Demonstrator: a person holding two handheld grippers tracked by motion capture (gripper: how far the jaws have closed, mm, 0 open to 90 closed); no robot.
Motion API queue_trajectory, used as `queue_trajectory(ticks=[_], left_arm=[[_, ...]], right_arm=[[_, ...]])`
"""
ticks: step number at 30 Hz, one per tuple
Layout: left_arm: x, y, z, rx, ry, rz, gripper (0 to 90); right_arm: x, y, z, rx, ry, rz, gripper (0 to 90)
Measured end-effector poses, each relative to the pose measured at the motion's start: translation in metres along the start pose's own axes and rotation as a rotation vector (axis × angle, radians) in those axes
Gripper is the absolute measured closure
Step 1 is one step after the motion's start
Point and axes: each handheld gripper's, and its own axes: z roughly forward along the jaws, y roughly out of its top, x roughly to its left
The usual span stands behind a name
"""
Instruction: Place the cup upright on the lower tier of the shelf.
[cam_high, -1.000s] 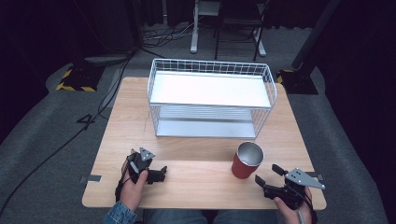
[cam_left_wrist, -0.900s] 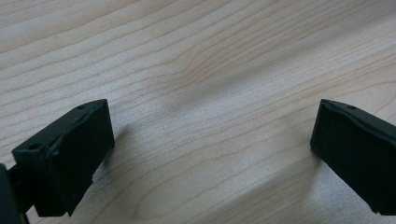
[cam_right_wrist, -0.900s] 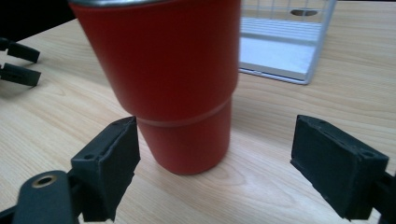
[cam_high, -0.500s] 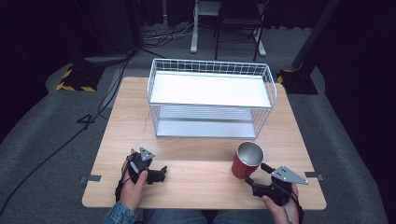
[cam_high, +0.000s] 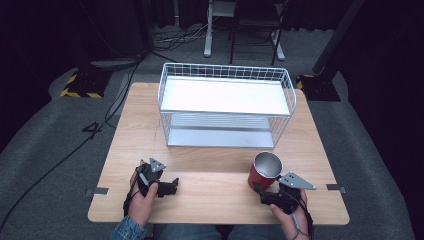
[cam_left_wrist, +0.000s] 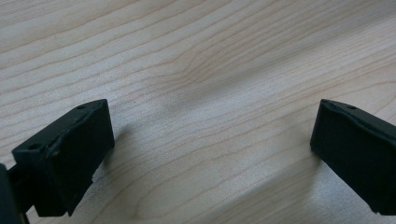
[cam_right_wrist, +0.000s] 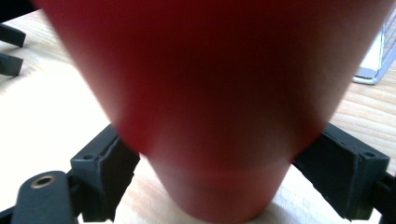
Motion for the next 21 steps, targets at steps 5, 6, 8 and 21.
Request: queue_trajectory(ticks=[5, 6, 8, 21], left_arm=[[0.0, 0.0, 0.0, 0.0, 0.0, 0.0, 0.0], [0.0, 0.0, 0.0, 0.0, 0.0, 0.0, 0.0], [0.0, 0.0, 0.0, 0.0, 0.0, 0.0, 0.0], [0.0, 0.0, 0.0, 0.0, 0.0, 0.0, 0.0]], right_arm=[[0.001, 0.003, 0.006, -0.003, -0.004, 0.011, 13.9], [0.001, 0.004, 0.007, -0.001, -0.008, 0.008, 13.7], [0.001, 0.005, 0.011, -0.001, -0.007, 0.006, 13.3], [0.001, 0.008, 0.016, -0.001, -0.01, -0.042, 15.6]])
